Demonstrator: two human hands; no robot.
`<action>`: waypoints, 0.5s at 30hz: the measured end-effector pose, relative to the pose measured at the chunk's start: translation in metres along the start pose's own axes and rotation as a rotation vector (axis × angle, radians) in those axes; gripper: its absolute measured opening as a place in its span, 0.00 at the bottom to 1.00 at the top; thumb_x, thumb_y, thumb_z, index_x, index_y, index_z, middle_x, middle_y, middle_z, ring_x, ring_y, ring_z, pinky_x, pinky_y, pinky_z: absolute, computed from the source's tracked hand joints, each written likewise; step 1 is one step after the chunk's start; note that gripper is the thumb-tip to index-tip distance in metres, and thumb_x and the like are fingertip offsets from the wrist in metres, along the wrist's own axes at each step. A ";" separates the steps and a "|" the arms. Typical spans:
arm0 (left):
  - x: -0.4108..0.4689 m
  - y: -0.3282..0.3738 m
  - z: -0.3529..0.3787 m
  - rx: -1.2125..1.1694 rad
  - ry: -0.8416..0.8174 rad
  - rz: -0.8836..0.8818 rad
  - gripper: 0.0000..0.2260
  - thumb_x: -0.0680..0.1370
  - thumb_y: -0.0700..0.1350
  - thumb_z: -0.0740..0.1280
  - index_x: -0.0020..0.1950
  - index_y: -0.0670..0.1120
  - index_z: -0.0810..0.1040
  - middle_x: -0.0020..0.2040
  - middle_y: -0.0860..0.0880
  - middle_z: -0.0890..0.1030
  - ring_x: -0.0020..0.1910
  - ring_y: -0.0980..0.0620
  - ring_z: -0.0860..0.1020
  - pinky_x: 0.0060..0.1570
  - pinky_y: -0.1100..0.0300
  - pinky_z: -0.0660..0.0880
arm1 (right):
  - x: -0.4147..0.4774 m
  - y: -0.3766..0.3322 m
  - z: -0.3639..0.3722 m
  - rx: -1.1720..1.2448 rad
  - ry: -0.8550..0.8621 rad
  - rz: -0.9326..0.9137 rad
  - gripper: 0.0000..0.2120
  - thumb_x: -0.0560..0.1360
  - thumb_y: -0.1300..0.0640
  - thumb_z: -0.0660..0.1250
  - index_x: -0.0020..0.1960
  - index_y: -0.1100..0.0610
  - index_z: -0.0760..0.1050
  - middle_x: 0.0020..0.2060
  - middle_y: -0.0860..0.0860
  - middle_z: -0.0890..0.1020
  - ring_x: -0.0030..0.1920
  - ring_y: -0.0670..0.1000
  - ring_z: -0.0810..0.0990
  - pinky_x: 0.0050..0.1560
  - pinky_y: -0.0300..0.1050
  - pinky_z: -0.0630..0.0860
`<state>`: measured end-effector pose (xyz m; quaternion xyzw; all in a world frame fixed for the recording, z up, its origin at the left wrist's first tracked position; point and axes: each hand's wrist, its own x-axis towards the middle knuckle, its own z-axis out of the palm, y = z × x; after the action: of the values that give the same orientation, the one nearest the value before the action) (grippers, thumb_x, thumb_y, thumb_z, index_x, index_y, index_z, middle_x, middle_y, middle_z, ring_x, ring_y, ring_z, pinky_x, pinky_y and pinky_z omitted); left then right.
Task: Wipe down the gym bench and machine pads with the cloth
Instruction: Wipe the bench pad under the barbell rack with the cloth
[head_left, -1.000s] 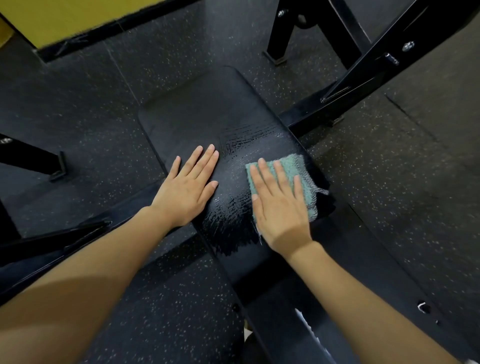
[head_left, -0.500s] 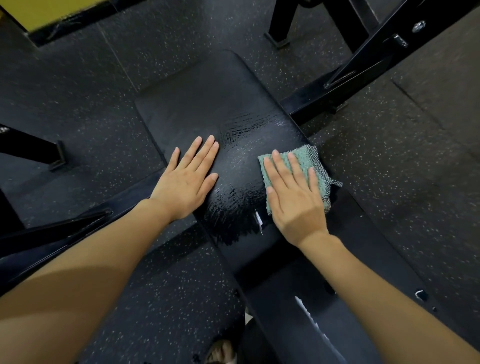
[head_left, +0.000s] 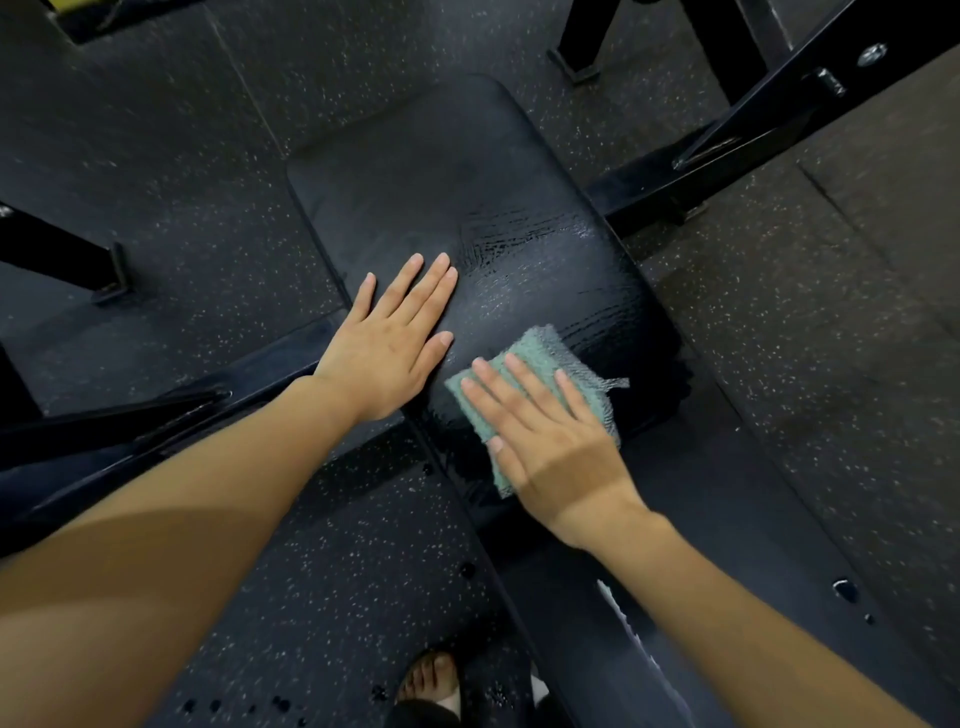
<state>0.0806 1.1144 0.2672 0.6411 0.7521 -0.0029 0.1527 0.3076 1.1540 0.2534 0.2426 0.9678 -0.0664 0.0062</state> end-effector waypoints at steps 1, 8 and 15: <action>-0.001 0.001 0.000 -0.006 0.004 -0.010 0.33 0.77 0.61 0.33 0.81 0.49 0.40 0.80 0.55 0.39 0.79 0.53 0.37 0.77 0.45 0.40 | -0.001 0.010 -0.001 -0.005 -0.005 0.019 0.25 0.83 0.51 0.46 0.80 0.50 0.58 0.78 0.46 0.60 0.78 0.49 0.58 0.75 0.55 0.56; -0.004 0.007 0.004 -0.010 0.012 -0.054 0.33 0.77 0.61 0.32 0.80 0.50 0.38 0.80 0.56 0.37 0.79 0.53 0.36 0.77 0.46 0.38 | -0.006 0.033 -0.005 0.089 0.009 0.313 0.27 0.81 0.50 0.45 0.80 0.50 0.54 0.79 0.46 0.56 0.79 0.51 0.52 0.77 0.57 0.47; -0.004 0.012 0.002 0.002 -0.004 -0.082 0.34 0.75 0.61 0.31 0.80 0.50 0.38 0.80 0.55 0.38 0.79 0.53 0.37 0.76 0.46 0.39 | -0.015 -0.040 0.002 0.087 -0.016 0.162 0.28 0.81 0.50 0.48 0.80 0.52 0.54 0.79 0.50 0.56 0.79 0.55 0.55 0.75 0.61 0.49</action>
<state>0.0937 1.1120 0.2682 0.6097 0.7776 -0.0111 0.1533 0.3017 1.1114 0.2570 0.3196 0.9411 -0.1098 0.0089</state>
